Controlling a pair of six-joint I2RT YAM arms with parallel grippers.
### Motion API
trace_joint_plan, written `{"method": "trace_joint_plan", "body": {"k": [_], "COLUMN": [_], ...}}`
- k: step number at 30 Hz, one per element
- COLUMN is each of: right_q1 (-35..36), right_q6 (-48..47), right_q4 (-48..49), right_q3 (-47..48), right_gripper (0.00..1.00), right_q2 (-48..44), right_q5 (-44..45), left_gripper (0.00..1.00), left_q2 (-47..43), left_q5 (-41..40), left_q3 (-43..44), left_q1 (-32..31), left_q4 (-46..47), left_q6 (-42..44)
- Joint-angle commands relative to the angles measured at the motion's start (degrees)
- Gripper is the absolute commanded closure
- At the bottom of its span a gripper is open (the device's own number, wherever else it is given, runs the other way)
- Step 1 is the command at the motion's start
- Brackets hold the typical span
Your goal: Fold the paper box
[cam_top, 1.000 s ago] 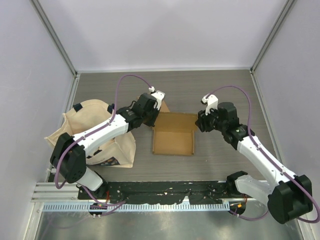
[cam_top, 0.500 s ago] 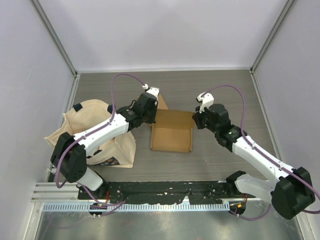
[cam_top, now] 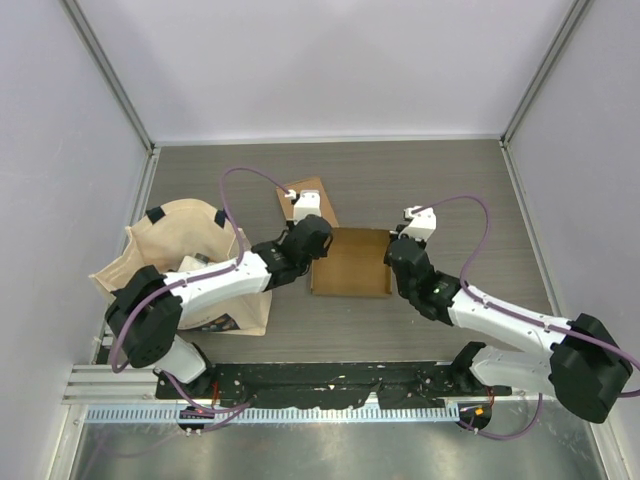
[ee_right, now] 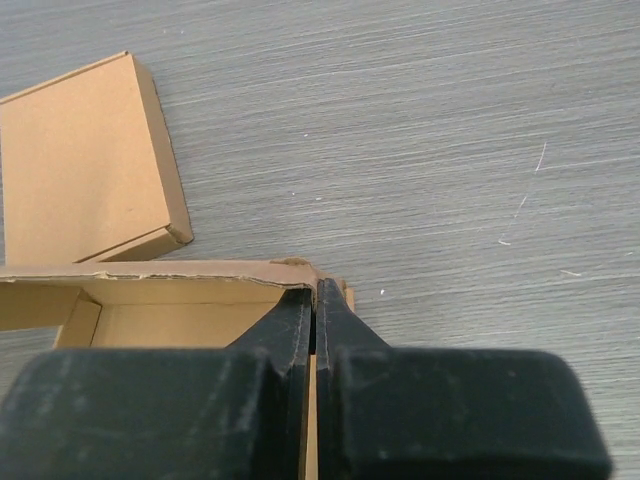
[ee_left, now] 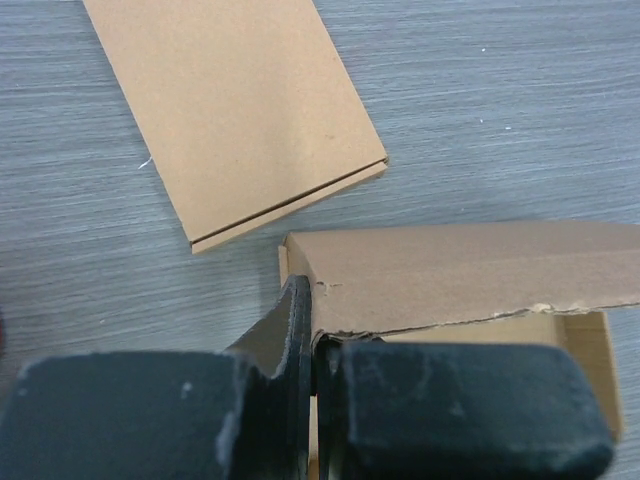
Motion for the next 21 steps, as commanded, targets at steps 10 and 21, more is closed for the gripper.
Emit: {"method": "trace_joint_plan", "body": {"k": [10,21], "right_q1": [8.9,22.6], "right_q6": [3.1,2.2], "right_q4": [17.3,19.6], "right_q3": [-12.4,-16.1], "right_gripper": [0.96,0.85], "right_q2": [-4.2,-3.7], "right_q5": [14.8,25.9], "left_gripper": [1.00,1.00], "left_q2": [-4.5,-9.5], "left_q5": [-7.3,-11.7], "left_q3": [-11.4,-22.4], "left_q1": [-4.1,-8.4], "left_q4": [16.2,21.8], "left_q6": [-3.7,-5.2]}}
